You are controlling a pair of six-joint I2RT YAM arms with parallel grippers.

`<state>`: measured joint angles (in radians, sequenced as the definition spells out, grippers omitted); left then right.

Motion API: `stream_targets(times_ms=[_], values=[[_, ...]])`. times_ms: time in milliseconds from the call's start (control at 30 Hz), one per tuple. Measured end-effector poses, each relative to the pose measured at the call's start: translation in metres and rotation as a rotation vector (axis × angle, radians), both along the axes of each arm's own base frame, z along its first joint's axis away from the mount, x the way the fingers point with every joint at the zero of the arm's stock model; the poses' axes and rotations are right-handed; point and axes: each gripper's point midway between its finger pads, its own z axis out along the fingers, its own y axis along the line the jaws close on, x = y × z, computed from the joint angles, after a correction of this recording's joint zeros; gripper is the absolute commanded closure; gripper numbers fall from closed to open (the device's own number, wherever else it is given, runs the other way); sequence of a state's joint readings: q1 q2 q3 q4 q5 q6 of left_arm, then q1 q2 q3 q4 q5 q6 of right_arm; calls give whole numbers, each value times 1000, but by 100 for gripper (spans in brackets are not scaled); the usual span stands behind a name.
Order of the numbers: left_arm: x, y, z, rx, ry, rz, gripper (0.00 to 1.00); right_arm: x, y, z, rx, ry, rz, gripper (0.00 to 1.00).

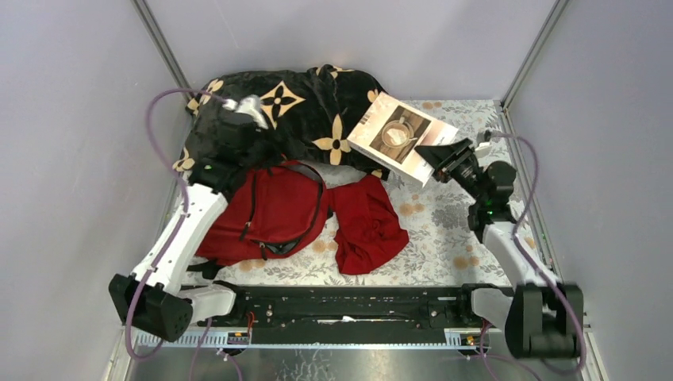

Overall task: Pack the student bag
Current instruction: Pick up the book from the center of the board, then place the book in the student bag.

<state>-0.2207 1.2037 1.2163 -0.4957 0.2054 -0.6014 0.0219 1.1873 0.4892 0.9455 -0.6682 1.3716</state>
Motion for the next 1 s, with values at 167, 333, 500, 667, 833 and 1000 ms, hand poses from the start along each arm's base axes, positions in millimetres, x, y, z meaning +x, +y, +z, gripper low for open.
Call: stream_targets(times_ms=[167,333,500,667,833,1000], values=[[-41,-71,-56,313,69,-158,1,1,-30,47,-317,-52,-196,87],[-72,-97,-125,607,165,-219,4,-2,-63,52,-526,-22,-346,87],[-81,-84,-169,833,238,-181,19,-4,-73,10,-596,124,-337,89],[-76,-65,-169,922,228,-99,40,-9,-73,-8,-611,181,-320,89],[-73,-53,-164,973,210,-42,55,-9,-73,-10,-611,183,-319,89],[-71,-49,-162,990,203,-23,79,-10,-72,-13,-611,190,-311,89]])
